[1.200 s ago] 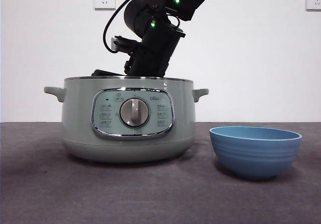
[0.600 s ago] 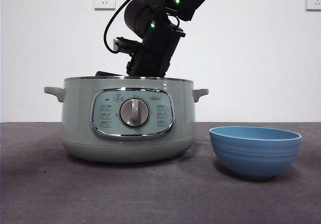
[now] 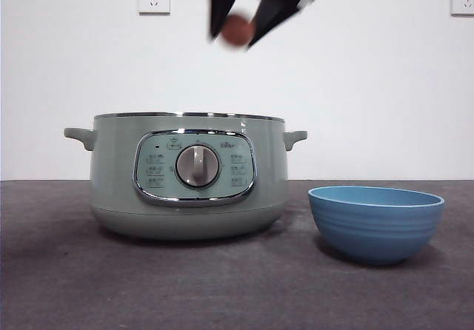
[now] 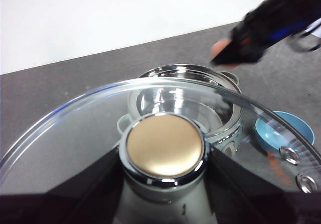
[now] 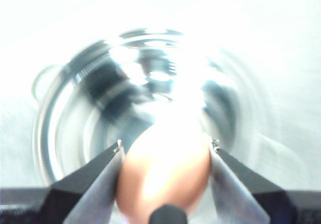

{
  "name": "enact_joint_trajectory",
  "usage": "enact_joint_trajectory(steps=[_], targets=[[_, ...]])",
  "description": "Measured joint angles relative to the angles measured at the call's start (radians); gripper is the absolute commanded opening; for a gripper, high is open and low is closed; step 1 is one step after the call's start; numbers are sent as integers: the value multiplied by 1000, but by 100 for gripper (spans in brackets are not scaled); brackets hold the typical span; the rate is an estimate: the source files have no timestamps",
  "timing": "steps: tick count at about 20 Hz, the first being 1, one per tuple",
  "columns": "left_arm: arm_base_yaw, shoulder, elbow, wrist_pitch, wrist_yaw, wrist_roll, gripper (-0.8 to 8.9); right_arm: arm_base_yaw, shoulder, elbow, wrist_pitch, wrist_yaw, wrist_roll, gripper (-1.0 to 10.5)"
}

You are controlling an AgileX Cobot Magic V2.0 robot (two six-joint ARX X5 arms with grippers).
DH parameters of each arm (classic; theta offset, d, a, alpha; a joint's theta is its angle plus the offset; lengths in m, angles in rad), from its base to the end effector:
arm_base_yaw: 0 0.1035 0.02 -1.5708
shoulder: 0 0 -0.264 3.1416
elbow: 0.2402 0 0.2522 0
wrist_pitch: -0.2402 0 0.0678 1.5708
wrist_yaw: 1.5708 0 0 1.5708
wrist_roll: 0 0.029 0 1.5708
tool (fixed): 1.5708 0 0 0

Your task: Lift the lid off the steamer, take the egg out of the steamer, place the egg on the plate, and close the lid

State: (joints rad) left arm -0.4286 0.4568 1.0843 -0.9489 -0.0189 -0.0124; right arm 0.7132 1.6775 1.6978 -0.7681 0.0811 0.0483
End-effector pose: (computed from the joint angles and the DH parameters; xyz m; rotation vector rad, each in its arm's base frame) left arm 0.0348 -0.0153 0.3818 0.0597 0.3181 -0.4042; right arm 0.2758 0.2355 0.3652 -0.2491 0.7143 0.5842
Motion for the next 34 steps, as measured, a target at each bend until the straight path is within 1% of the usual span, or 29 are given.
enact_joint_trajectory(steps=[2, 5, 6, 8, 10, 12, 15, 18, 20, 23, 25, 27, 32, 34], targets=[[0, 0, 0, 0, 21, 0, -8, 0, -144, 0, -104, 13, -11, -12], [0, 0, 0, 15, 30, 0, -8, 0, -290, 1, -222, 116, -14, -13], [0, 0, 0, 19, 30, 0, -8, 0, -321, 2, -269, 129, -14, -13], [0, 0, 0, 19, 33, 0, -8, -7, -359, -3, -341, 132, -15, -13], [0, 0, 0, 19, 50, 0, -8, -29, -386, -46, -336, 130, -14, -13], [0, 0, 0, 19, 54, 0, -8, -51, -404, -126, -326, 128, -14, -13], [0, 0, 0, 19, 55, 0, -8, -77, -402, -303, -236, 120, -11, -13], [0, 1, 0, 20, 55, 0, -8, -108, -400, -499, -71, 35, -5, -13], [0, 1, 0, 20, 55, 0, -8, -120, -396, -614, 34, 24, 2, -13], [0, 4, 0, 21, 55, 0, -8, -126, -369, -753, 149, 23, 8, -13], [0, 16, 0, 27, 55, 0, -8, -125, -339, -803, 217, 23, 8, -13], [0, 32, 0, 38, 55, 0, -8, -125, -289, -814, 270, 23, 7, -13], [0, 44, 0, 39, 57, 0, -8, -131, -152, -816, 351, 23, 5, -13], [0, 44, 0, 39, 64, 0, -8, -131, -103, -817, 357, 23, 5, -13]])
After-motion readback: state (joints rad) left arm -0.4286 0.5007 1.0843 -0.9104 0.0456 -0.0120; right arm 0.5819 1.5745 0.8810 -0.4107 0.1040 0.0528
